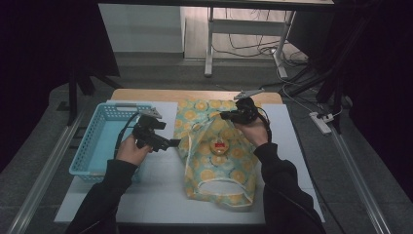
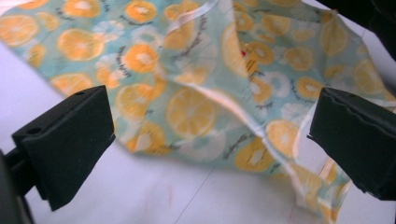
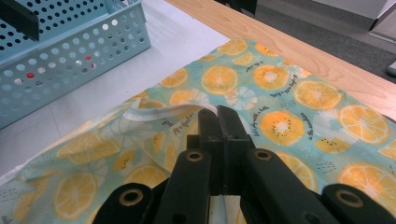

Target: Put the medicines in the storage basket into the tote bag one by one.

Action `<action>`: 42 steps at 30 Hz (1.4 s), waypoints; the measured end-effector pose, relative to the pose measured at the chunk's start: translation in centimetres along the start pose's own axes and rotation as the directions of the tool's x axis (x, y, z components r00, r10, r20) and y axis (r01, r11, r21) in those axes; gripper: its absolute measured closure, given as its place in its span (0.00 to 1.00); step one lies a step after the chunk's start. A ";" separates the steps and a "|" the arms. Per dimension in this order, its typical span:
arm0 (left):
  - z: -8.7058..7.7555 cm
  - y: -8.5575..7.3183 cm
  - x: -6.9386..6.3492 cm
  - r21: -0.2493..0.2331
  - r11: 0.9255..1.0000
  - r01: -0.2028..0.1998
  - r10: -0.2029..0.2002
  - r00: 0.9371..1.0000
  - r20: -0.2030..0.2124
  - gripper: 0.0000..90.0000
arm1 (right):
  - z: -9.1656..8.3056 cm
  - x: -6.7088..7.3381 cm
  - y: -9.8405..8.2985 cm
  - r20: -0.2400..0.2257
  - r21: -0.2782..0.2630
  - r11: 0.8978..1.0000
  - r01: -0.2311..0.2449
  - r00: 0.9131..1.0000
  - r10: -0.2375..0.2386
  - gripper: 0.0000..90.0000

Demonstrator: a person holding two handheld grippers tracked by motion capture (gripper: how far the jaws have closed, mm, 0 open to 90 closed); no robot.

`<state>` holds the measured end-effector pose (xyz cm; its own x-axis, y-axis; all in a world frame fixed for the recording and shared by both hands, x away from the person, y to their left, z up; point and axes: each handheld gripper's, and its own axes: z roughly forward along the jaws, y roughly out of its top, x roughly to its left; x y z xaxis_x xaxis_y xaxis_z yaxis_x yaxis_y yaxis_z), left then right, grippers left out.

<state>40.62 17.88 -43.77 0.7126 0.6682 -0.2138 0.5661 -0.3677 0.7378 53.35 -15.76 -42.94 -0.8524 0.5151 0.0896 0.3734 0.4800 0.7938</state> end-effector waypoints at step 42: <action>-4.1 -8.2 7.3 0.181 0.959 0.217 -0.158 0.943 -0.293 0.00 | 0.3 -0.1 -0.6 0.008 0.013 1.000 0.003 1.000 -0.003 1.00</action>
<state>39.47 28.44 -48.80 0.4613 0.8776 -0.1305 0.7727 -0.3252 0.5451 53.26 -15.89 -43.61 -0.8505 0.5195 0.0819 0.3756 0.4910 0.7860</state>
